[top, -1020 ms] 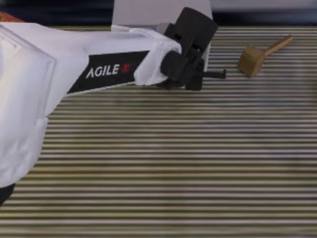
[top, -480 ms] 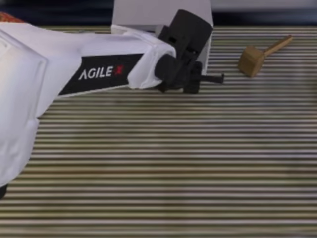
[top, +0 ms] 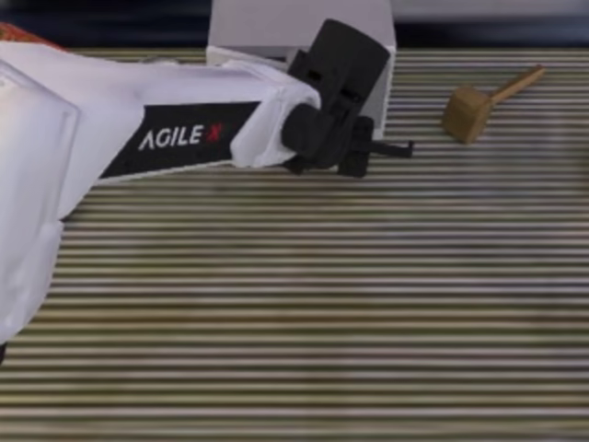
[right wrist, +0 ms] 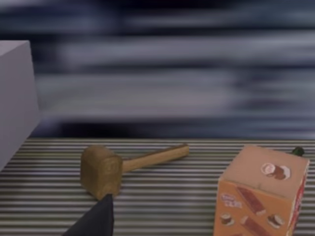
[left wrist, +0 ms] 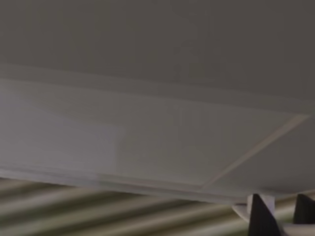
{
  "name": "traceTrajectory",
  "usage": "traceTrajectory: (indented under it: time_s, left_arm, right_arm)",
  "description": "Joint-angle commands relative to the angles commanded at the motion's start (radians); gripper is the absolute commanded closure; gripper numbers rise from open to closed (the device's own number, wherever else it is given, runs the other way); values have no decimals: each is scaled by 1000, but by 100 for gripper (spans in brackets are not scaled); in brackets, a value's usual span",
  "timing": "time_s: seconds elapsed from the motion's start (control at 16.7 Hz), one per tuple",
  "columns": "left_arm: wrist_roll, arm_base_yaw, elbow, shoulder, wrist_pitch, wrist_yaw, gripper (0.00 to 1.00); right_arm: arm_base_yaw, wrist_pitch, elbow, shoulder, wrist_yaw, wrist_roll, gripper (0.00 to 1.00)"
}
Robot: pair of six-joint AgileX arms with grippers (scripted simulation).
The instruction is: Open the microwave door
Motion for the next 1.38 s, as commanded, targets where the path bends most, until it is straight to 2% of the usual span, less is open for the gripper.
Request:
traceTrajectory:
  time_s: [1.14, 1.38]
  left_arm:
    - [0, 0, 0, 0, 0, 0, 100]
    - [21, -5, -27, -10, 12, 20, 100]
  right_arm:
    - [0, 0, 0, 0, 0, 0, 0]
    - [0, 0, 0, 0, 0, 0, 0]
